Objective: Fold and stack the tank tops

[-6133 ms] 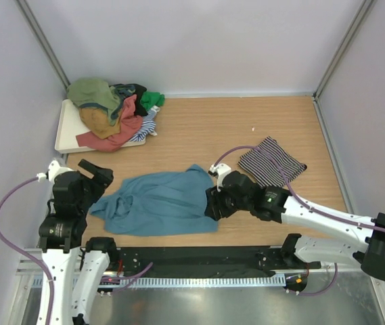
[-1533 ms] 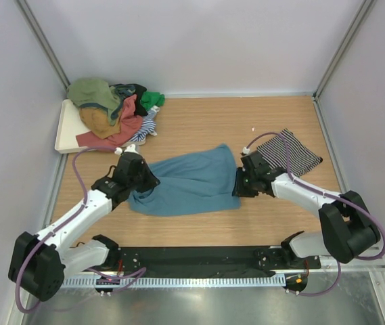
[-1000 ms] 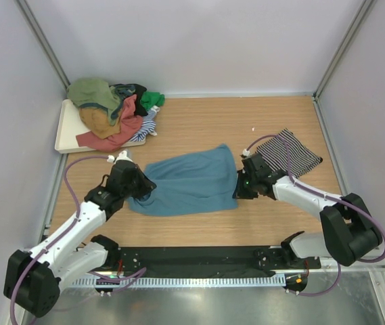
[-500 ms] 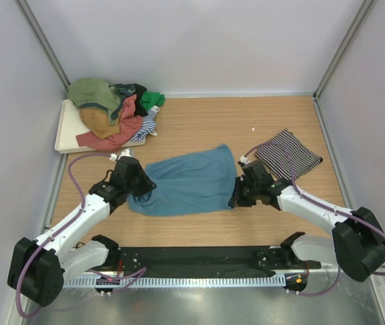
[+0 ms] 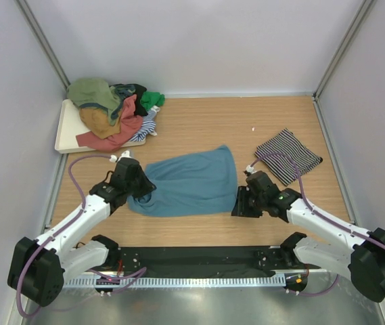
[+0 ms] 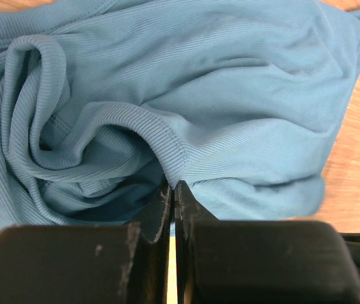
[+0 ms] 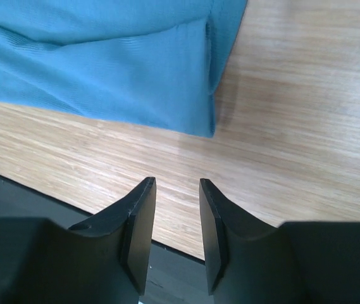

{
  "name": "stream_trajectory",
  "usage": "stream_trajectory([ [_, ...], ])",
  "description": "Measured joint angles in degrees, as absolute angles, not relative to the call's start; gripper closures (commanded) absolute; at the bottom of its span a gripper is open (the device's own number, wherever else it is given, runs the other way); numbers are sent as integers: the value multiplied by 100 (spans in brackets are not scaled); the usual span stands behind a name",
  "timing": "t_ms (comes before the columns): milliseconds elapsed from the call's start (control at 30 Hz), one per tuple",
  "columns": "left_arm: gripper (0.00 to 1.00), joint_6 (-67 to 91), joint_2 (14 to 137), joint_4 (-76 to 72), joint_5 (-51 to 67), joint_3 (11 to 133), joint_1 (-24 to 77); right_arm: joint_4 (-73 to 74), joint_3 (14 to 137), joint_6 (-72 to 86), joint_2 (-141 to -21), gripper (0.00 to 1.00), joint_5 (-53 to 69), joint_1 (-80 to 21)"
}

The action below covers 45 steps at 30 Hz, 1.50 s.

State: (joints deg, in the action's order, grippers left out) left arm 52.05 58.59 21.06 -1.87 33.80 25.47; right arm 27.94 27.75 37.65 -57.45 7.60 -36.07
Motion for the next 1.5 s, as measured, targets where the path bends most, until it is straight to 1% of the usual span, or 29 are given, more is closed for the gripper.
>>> stream_trajectory([
  [167,100,5205,5835,2060,-180,3218,2547,2812,3155,3767,-6049,61,322,-3607],
  [200,100,5205,5826,2045,-165,3181,2547,2803,3262,3767,-6143,60,189,-3607],
  [267,100,5205,5822,2034,-141,3131,2547,2786,3465,3765,-6346,55,-16,-3605],
  [300,100,5203,5822,2034,-132,3114,2547,2746,3586,3765,-6497,55,-113,-3603],
  [633,100,5186,5822,1992,-95,3098,2547,2370,3933,3741,-7660,56,-482,-3505],
  [700,100,5181,5822,1992,-95,3098,2547,2276,3935,3734,-7863,64,-482,-3492],
  [733,100,5177,5819,1992,-93,3098,2547,2228,3935,3726,-7964,70,-478,-3485],
  [767,100,5175,5819,1994,-93,3098,2547,2178,3935,3715,-8051,84,-458,-3479],
  [833,100,5159,5822,1992,-95,3098,2547,2078,3957,3677,-8156,99,-395,-3468],
  [933,100,5111,5865,1999,-97,3129,2545,2047,4060,3623,-8180,99,-279,-3341],
  [1033,100,5046,6206,1994,71,3402,2355,2071,4344,3503,-8182,99,-34,-2825],
  [1167,100,5019,7126,2069,661,4403,1625,2263,5426,3229,-8364,99,172,-2067],
  [1267,100,4897,7550,2217,880,5470,1347,2239,6237,3002,-8390,98,307,-1944],
  [1300,100,4871,7537,2211,921,5721,1326,2147,6298,2950,-8276,96,421,-1955],
  [1333,100,4856,7443,2171,963,5872,1323,2141,6265,2915,-8119,94,506,-1966],
  [1400,100,4856,7039,2038,1035,5780,1365,2021,5865,2875,-7636,90,676,-1990],
  [1467,100,4888,6442,1861,1052,5271,1503,2005,5240,2877,-7098,87,792,-2012],
  [1500,100,4912,6154,1787,1066,4925,1612,2003,4856,2884,-6840,83,858,-2021],
])
